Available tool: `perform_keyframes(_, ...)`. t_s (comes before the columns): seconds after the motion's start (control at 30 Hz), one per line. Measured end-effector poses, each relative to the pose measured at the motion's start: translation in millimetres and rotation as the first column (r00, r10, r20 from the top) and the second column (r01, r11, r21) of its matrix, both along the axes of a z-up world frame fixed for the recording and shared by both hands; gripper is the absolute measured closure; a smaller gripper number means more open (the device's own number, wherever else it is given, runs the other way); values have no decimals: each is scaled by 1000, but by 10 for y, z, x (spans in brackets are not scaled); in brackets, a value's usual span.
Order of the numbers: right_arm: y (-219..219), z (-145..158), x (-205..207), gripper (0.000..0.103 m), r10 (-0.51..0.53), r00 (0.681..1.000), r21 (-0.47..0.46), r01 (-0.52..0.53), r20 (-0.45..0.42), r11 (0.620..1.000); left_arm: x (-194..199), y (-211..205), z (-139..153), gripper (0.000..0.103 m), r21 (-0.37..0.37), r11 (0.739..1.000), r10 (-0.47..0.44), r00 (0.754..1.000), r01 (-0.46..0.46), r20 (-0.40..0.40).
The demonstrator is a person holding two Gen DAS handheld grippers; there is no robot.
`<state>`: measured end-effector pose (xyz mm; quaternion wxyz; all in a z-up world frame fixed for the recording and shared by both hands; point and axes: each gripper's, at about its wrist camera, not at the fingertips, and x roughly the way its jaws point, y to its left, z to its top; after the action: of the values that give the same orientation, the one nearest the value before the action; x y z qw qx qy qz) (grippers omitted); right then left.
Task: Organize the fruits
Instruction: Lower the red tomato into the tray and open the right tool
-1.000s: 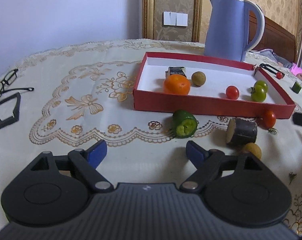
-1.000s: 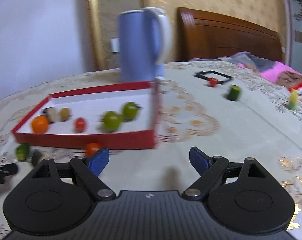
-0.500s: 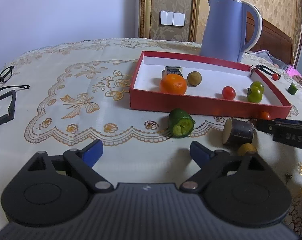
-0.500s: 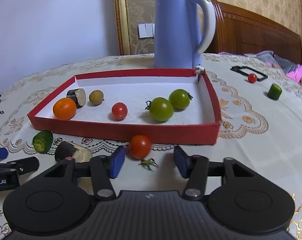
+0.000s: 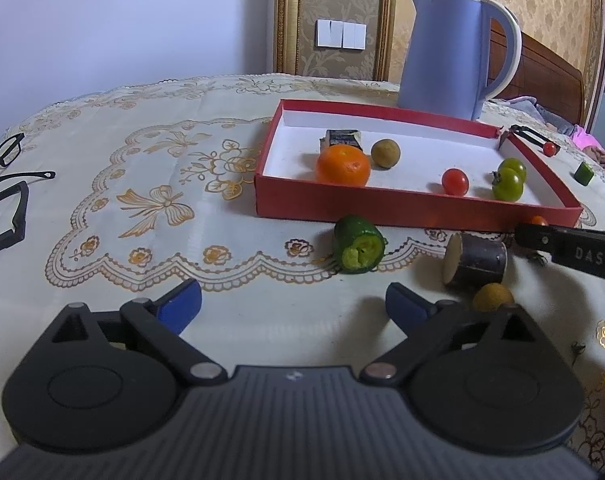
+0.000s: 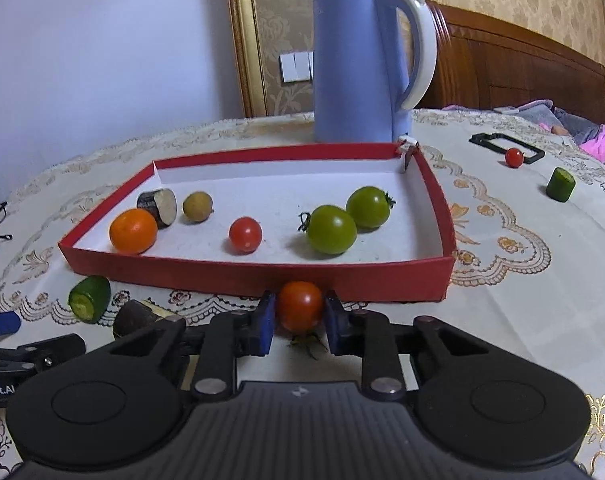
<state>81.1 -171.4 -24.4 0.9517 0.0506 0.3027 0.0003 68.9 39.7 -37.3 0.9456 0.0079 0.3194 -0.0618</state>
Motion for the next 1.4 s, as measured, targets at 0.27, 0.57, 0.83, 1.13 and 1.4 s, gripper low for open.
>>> perform_keyframes(0.27, -45, 224, -155, 78, 9, 996, -47, -5, 88, 999, 3, -2, -2, 2, -3, 1000, -4, 1000, 4, -2)
perform_keyframes(0.57, -16, 241, 335, 78, 35, 997, -76, -30, 67, 997, 5, -2, -2, 2, -8, 1000, -5, 1000, 5, -1)
perform_keyframes(0.83, 232, 118, 615, 78, 150, 988, -137, -146, 20, 980, 4, -3, -3, 2, -10, 1000, -6, 1000, 6, -1)
perform_keyframes(1.13, 222, 123, 657, 77, 142, 989, -128, -137, 33, 982, 3, 2, -3, 2, -10, 1000, -6, 1000, 6, -1)
perform_keyframes(1.4, 155, 131, 532, 64, 118, 991, -121, -110, 57, 986, 1, 5, -3, 2, -14, 1000, -5, 1000, 5, 0)
